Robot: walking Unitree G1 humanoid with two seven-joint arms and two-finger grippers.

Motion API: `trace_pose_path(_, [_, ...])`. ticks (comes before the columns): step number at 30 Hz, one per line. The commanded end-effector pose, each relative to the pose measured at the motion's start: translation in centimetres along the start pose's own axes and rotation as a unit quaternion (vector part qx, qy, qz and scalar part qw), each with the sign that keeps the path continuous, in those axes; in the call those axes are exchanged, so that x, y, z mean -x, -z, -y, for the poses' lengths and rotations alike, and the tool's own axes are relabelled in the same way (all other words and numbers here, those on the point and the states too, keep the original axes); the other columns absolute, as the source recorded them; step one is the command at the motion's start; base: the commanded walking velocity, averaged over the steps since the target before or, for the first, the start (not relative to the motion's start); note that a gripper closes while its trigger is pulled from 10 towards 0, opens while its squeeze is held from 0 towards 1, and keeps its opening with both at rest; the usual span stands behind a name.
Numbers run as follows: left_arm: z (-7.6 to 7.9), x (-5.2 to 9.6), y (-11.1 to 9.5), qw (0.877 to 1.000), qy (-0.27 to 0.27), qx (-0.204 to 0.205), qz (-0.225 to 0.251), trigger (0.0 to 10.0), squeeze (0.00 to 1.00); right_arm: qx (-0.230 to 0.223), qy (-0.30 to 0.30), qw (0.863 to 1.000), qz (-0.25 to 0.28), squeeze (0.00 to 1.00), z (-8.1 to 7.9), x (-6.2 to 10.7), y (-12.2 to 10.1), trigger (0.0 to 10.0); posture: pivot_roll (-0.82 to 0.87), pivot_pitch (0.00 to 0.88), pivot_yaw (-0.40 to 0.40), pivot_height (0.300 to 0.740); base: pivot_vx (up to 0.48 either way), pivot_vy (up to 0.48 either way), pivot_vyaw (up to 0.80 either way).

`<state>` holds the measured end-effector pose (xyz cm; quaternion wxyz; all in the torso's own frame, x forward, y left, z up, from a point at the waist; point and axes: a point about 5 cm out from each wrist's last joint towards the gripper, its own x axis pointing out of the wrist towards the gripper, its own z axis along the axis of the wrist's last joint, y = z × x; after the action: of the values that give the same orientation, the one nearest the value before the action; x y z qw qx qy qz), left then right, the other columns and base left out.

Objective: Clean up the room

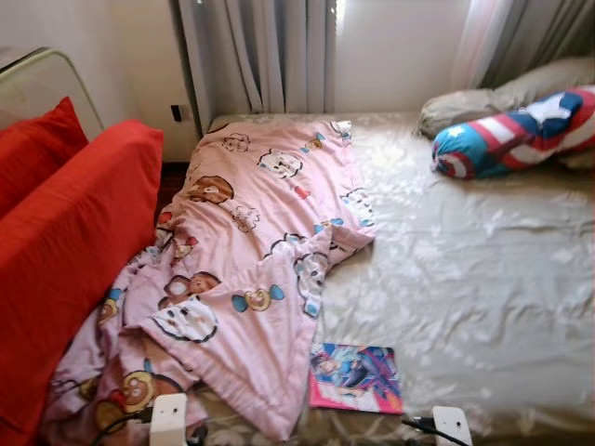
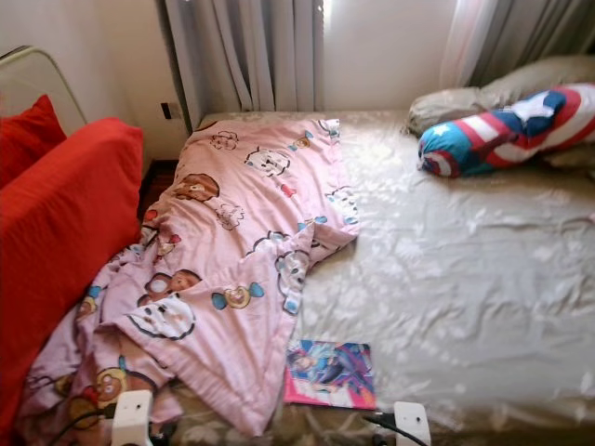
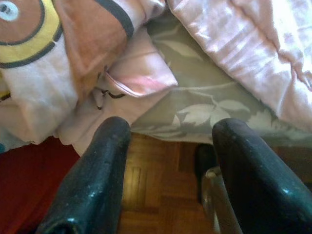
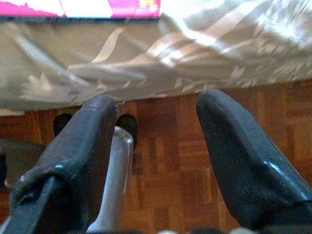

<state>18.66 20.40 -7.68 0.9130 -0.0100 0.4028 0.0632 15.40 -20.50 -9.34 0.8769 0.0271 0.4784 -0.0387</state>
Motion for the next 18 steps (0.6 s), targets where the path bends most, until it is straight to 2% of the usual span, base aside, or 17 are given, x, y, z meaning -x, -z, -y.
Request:
trace_pose_path(1, [-0.3,0.1,0.0,1.000,-0.003,0.006,0.005,10.0,0.00,-0.008,-0.001,1.000,0.015,0.00,-0.2,-0.1,-0.7,10.0,-0.02,0.044,-0.010,0.740,0.000,0.000,0.00])
trace_pose_path(4, [-0.3,0.1,-0.1,1.000,-0.002,0.010,0.011,10.0,0.00,-0.014,-0.002,1.000,0.025,0.00,-0.4,-0.2,-1.0,10.0,-0.02,0.049,-0.011,0.740,0.000,0.000,0.00])
trace_pose_path(6, [-0.2,0.1,-0.4,0.999,-0.001,0.037,0.034,10.0,0.00,-0.035,-0.005,0.998,0.058,0.00,-1.0,-0.4,-2.7,10.0,-0.03,0.060,-0.011,0.740,0.000,0.000,0.00])
trace_pose_path(8, [-0.1,0.2,-0.8,0.997,0.005,0.048,0.060,10.0,0.00,-0.034,-0.018,0.995,0.097,0.00,-2.2,-0.6,-4.6,10.0,-0.03,0.068,-0.012,0.740,0.000,0.000,0.00])
trace_pose_path(9, [-0.1,0.2,-0.9,0.997,0.007,0.050,0.065,10.0,0.00,-0.035,-0.020,0.994,0.103,0.00,-2.3,-0.6,-4.9,10.0,-0.03,0.070,-0.012,0.740,0.000,0.000,0.00])
trace_pose_path(14, [0.1,0.3,-1.4,0.996,0.029,0.020,0.087,10.0,0.00,-0.036,-0.030,0.988,0.148,0.00,-2.8,-0.6,-7.0,10.0,-0.03,0.081,-0.014,0.740,0.000,0.000,0.00])
trace_pose_path(18, [0.0,0.4,-1.5,0.994,0.019,-0.003,0.104,10.0,0.00,-0.048,-0.018,0.980,0.192,0.00,-2.2,-0.3,-8.3,10.0,-0.02,0.097,-0.020,0.740,0.000,0.000,0.00])
